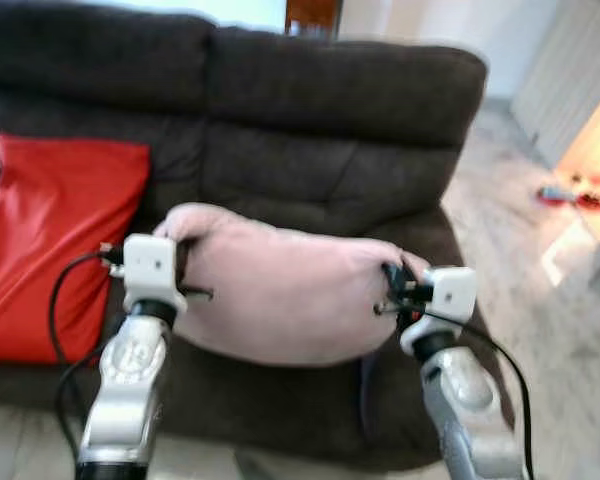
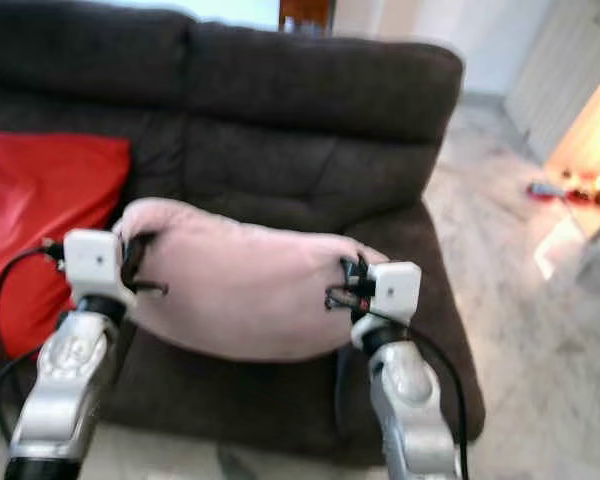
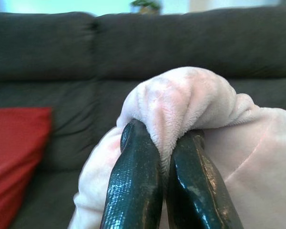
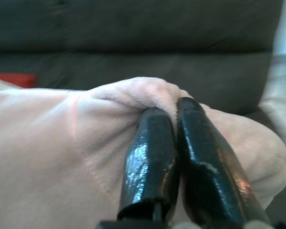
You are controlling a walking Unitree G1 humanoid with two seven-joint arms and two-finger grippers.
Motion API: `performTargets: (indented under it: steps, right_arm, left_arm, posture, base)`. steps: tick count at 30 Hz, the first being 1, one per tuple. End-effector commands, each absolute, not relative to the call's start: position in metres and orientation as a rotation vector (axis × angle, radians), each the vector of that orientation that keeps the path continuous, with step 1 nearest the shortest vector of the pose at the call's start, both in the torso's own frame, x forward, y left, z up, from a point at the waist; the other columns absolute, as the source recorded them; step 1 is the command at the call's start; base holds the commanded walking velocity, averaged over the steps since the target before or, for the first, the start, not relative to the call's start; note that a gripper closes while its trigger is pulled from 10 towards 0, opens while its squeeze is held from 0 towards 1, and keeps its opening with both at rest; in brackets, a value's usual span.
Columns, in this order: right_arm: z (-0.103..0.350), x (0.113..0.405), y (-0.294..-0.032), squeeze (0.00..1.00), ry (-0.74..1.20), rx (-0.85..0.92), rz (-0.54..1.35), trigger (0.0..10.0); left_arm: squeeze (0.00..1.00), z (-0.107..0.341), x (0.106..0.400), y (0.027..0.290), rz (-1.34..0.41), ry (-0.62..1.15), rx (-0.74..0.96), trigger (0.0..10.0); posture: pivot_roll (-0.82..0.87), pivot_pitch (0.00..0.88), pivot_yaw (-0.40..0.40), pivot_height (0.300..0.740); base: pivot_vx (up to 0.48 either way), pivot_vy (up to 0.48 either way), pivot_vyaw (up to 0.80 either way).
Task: Move the pillow to the sofa from floor
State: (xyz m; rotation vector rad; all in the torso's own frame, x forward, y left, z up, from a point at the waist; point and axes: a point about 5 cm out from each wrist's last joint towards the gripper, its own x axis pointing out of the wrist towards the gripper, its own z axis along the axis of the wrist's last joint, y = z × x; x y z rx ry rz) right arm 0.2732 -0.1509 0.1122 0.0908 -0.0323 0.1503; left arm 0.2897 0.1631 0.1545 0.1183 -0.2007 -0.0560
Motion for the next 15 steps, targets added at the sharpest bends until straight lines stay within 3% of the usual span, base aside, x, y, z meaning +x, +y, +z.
performTargets:
  steps: [1, 10, 15]
  right_arm:
    - [0.131, 0.275, -0.150, 0.00, -0.126, 0.097, 0.154, 10.0]
    - [0.130, 0.275, -0.150, 0.00, -0.110, 0.088, 0.141, 10.0]
    - [0.140, 0.275, -0.148, 0.00, -0.124, 0.077, 0.167, 10.0]
  left_arm:
    - [0.00, 0.169, 0.290, 0.167, -0.044, -0.260, 0.116, 10.0]
    - [0.00, 0.186, 0.293, 0.161, -0.117, -0.294, 0.065, 10.0]
    - [0.00, 0.200, 0.299, 0.156, -0.218, -0.290, 0.020, 10.0]
  posture:
    - [0.05, 0.000, -0.106, 0.740]
    - [0.05, 0.000, -0.105, 0.740]
    - [0.05, 0.000, -0.105, 0.740]
  base:
    - [0.352, 0.000, 0.00]
    - [0.332, 0.000, 0.00]
    - [0.000, 0.000, 0.00]
